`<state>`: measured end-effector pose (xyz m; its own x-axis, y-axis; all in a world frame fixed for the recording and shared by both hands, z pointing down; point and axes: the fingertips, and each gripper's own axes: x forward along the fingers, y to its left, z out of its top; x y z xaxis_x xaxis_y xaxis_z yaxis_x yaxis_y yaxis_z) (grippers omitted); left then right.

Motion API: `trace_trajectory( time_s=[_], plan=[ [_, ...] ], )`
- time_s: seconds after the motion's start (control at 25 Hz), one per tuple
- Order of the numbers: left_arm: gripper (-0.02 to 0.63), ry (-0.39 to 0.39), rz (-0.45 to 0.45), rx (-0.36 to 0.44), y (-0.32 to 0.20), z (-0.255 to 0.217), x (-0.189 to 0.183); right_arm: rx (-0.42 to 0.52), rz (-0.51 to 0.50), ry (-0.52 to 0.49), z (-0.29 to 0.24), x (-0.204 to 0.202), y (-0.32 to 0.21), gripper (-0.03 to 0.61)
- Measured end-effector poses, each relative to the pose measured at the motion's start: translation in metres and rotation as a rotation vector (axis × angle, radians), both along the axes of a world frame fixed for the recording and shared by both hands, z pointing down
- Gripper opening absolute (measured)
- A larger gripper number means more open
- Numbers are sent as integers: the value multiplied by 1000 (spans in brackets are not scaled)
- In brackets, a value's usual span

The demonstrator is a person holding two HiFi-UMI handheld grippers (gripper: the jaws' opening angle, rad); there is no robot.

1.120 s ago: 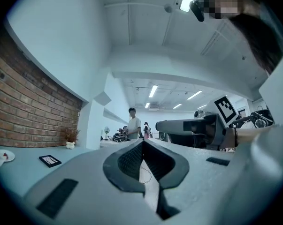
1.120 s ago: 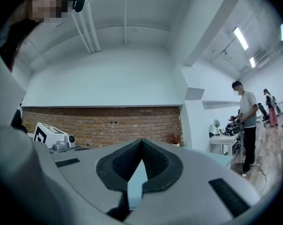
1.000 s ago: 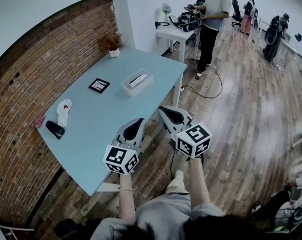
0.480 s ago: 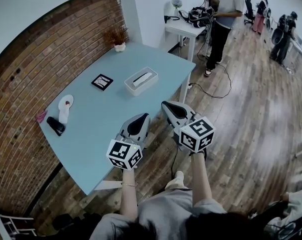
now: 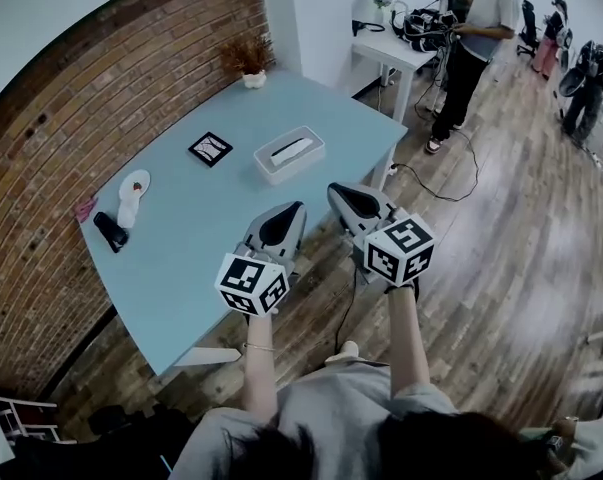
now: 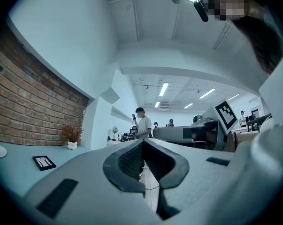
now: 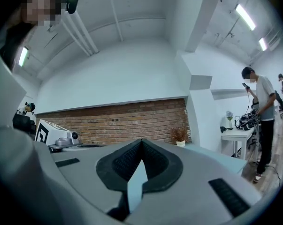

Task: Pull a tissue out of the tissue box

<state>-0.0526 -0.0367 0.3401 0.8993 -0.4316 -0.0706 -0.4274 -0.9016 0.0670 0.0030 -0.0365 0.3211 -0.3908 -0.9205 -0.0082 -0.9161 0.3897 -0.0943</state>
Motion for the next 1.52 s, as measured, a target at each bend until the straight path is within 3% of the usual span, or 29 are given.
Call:
trace_trajectory(
  time_s=[0.4, 0.8, 1.28, 1.52],
  plan=[
    [3, 15, -70, -27, -29, 13, 38, -25, -68, 15, 14, 43, -30, -2],
    [3, -20, -121, -73, -60, 35, 48, -71, -92, -7, 37, 58, -65, -2],
    [3, -32, -98, -140, -139, 58, 69, -122, -115, 44, 59, 66, -144, -2],
    [3, -58, -109, -180, -179, 76, 63, -169, -118, 46, 77, 63, -187, -2]
  ],
)
